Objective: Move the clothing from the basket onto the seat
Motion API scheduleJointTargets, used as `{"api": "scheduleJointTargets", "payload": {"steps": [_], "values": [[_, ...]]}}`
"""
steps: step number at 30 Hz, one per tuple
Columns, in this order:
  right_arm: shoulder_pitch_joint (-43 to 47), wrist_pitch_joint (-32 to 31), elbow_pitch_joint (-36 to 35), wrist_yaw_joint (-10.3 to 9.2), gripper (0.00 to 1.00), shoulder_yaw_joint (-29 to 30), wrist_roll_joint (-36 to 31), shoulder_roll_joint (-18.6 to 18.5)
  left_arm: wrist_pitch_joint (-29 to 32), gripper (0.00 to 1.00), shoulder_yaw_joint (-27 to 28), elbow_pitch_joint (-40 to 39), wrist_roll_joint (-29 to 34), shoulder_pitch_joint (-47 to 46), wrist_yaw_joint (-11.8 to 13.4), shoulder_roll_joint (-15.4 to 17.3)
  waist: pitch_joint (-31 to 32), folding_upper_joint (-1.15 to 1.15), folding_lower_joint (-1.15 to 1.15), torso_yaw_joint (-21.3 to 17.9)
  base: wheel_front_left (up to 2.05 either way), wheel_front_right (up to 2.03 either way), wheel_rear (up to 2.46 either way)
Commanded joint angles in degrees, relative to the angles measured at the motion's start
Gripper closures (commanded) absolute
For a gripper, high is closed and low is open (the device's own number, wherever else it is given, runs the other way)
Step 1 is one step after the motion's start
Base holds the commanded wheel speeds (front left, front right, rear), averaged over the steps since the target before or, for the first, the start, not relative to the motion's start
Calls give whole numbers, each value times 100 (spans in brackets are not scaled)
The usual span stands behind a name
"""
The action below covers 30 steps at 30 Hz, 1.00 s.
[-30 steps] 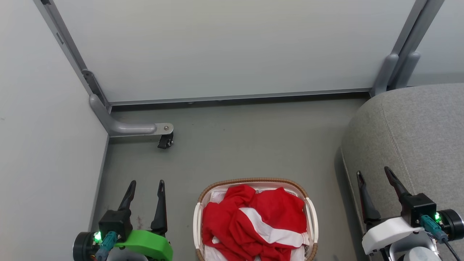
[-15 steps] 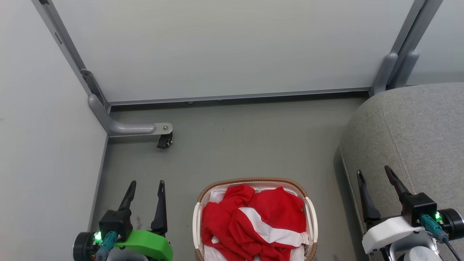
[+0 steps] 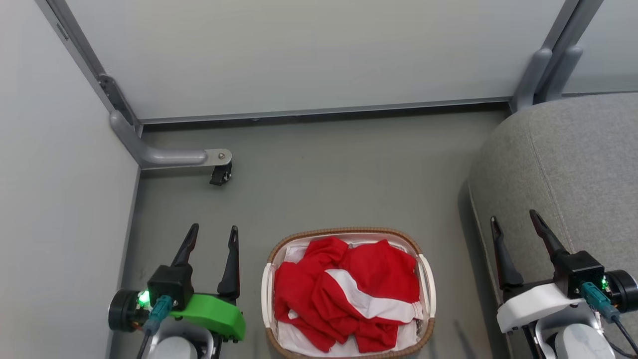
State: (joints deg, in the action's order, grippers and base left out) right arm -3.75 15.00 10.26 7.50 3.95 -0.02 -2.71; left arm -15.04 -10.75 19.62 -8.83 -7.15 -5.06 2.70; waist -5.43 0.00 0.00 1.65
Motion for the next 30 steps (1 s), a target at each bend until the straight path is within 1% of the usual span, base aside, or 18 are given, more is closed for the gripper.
{"api": "scheduleJointTargets", "payload": {"steps": [1,5,9,13,18,22,26,30], "values": [[-139,28,-36,-2,0,16,-23,-33,-22,0,-37,35,96,-220,-41,34,-309,0,0,-77,0,0,0],[-340,28,-86,-2,0,53,-48,-33,-15,0,-249,260,210,-628,-104,33,-754,0,0,-161,0,0,0],[-596,28,-140,-2,0,71,-50,-31,-15,0,-475,730,342,-1107,-158,34,-1229,0,0,-263,0,0,0],[-812,28,-187,-3,0,51,-32,-30,-14,0,-712,1439,489,-1574,-200,36,-1686,0,0,-376,0,0,0],[-991,28,-215,-3,0,8,34,-29,-15,0,-1118,2474,579,-2112,-238,38,-2083,0,0,-481,0,0,0],[-1128,28,-238,-3,0,-45,83,-28,-7,0,-1601,3351,618,-2520,-246,40,-2356,0,0,-555,0,0,0],[-1280,28,-279,-3,0,-133,163,-28,104,0,-2199,4088,593,-2966,-244,39,-2649,0,0,-669,0,0,0],[-1388,28,-307,-3,0,-210,220,-28,244,0,-2735,4557,607,-3266,-245,41,-2862,0,0,-757,0,0,0]]}}
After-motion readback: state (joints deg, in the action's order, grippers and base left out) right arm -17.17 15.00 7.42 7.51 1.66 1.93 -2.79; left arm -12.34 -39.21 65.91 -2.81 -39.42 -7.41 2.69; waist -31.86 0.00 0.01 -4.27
